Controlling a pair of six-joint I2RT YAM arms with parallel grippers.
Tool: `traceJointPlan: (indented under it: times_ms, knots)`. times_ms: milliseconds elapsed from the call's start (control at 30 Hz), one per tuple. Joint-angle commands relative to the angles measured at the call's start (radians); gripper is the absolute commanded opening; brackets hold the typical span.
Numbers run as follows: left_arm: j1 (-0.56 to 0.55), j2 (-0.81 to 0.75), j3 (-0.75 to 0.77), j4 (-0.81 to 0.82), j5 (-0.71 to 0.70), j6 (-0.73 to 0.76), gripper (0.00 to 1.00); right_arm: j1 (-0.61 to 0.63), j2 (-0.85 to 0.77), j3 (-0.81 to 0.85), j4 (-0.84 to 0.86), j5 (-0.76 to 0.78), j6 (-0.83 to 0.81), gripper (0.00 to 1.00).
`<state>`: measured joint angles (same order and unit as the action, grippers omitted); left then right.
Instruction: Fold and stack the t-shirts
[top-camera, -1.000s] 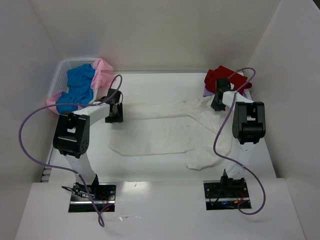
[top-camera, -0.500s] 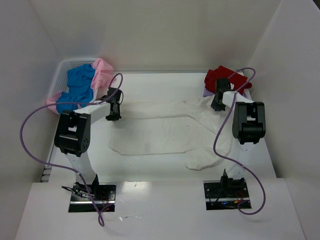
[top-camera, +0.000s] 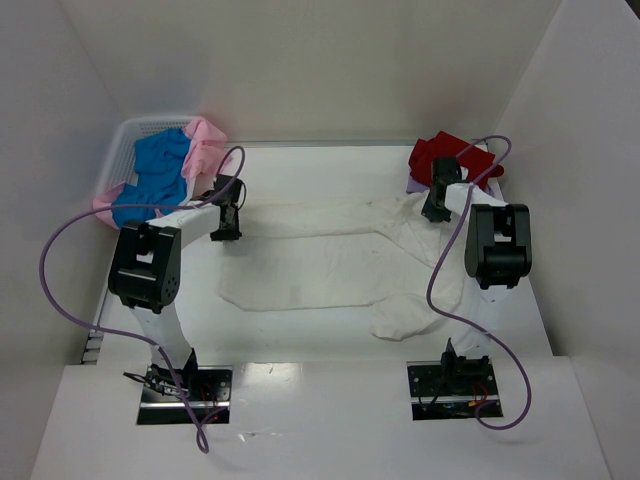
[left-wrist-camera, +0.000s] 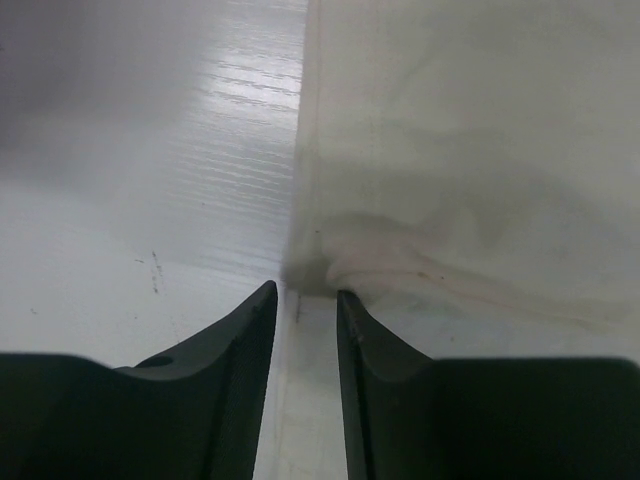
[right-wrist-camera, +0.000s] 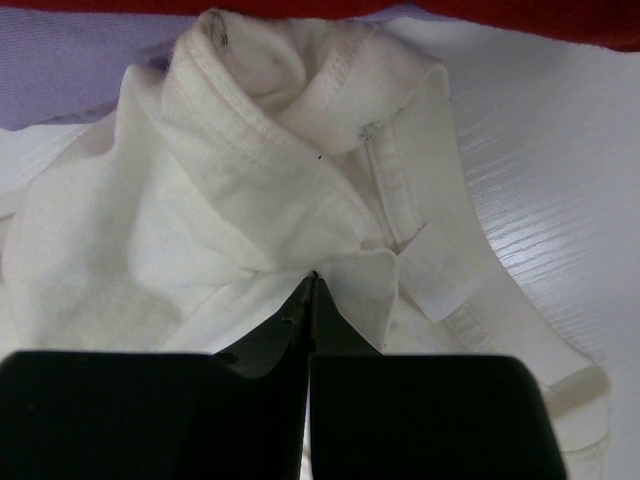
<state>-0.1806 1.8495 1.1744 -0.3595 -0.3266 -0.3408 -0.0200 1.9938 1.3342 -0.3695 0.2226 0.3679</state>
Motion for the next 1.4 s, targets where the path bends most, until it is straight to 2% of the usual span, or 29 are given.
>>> traceJointPlan:
  times_ms: [0,433,733,967,1367]
  knots:
    - [0.001,-0.059,0.015,0.042,0.089,0.009,0.41,-0.005,-0.039,-0.017,0.003,0.006,-0.012,0.00]
    - [0.001,-0.041,0.033,0.068,0.158,0.009,0.41,-0.005,-0.039,-0.017,0.003,0.006,-0.012,0.00]
    - [0.001,-0.087,-0.024,0.090,0.210,0.009,0.44,-0.005,-0.039,-0.017,0.003,0.006,-0.012,0.00]
    - [0.001,-0.087,-0.033,0.101,0.210,-0.002,0.48,-0.005,-0.039,-0.017,0.003,0.006,-0.012,0.00]
    - [0.001,-0.055,-0.005,0.129,0.210,-0.010,0.49,-0.005,-0.039,-0.017,0.003,0.006,-0.012,0.00]
